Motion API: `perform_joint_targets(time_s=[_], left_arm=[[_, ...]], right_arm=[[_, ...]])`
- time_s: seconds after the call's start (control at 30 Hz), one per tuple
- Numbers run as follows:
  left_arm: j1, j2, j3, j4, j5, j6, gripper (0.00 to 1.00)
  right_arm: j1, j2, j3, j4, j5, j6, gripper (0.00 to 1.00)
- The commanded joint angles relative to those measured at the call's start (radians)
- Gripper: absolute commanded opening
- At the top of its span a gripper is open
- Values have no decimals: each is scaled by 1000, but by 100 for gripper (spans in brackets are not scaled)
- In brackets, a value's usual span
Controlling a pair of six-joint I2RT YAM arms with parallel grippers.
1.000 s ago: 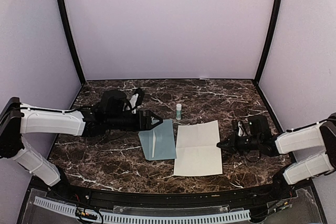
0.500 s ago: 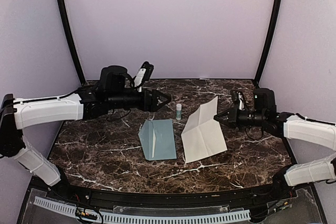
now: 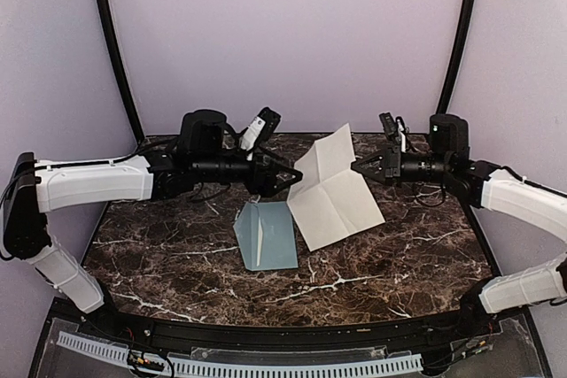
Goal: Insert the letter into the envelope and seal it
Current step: Pick up the letter from the center of the board, then fold the letter.
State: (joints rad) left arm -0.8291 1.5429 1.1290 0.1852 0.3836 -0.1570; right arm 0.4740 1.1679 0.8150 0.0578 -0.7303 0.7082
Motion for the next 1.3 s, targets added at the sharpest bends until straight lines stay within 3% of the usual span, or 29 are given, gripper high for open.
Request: perform_joint_targets(time_s=[0.0,0.2,0.9,1.17,1.27], left_arm=[[-48,-12,54,-6,-65,189,76],[-116,3,66,-35,-213,328,77],[-174,131,109,-90,-303,385,78],[-186,139,108,-100,-342,402,73],[-186,135,100,-103,-340,404,63]], right_arm=[[50,53,53,59,-52,-10,0],[90,99,88,78,-48,-12,0],[110,138,107,119,-93,-5,0],[111,151,103,120,-103,-3,0],[111,145,102,117,-103,-5,0]])
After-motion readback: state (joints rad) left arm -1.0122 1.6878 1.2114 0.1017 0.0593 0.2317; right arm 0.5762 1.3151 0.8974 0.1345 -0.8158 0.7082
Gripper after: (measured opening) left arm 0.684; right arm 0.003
